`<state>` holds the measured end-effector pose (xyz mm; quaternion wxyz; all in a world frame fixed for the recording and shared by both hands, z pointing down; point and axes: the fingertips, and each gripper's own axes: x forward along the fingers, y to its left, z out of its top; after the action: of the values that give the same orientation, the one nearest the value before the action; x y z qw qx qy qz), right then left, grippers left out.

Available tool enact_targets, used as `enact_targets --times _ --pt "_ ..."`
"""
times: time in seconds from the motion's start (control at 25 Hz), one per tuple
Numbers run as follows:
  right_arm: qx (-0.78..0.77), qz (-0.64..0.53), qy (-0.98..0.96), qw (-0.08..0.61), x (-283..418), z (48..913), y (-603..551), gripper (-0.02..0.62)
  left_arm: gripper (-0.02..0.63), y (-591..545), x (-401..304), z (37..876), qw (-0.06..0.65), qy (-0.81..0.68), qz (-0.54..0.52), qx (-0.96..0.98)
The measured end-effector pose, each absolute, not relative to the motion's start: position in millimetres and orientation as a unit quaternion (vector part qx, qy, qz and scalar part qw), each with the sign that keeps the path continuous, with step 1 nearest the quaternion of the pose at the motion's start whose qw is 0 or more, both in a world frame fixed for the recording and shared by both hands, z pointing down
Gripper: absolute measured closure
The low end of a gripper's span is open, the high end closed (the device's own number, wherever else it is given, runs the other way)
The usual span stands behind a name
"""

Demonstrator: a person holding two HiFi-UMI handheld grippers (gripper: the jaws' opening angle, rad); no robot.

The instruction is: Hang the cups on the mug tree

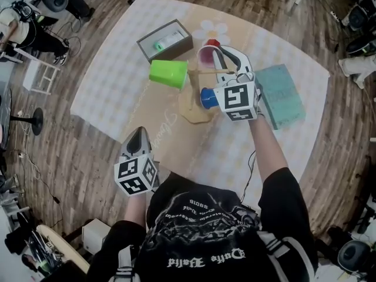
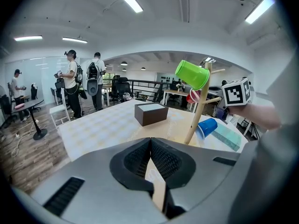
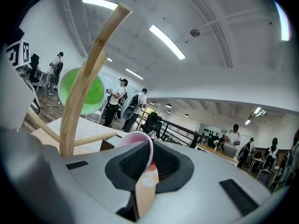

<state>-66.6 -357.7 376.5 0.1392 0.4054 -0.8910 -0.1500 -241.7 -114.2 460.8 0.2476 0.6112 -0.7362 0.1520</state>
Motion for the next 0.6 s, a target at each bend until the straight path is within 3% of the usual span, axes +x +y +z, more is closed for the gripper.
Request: enact_targets --times 0.6 --pt "0.369 -0.234 -0.887 0.148 -82 368 -335 0.560 0.586 -115 -238 463 0.249 -0.734 0.153 0.613"
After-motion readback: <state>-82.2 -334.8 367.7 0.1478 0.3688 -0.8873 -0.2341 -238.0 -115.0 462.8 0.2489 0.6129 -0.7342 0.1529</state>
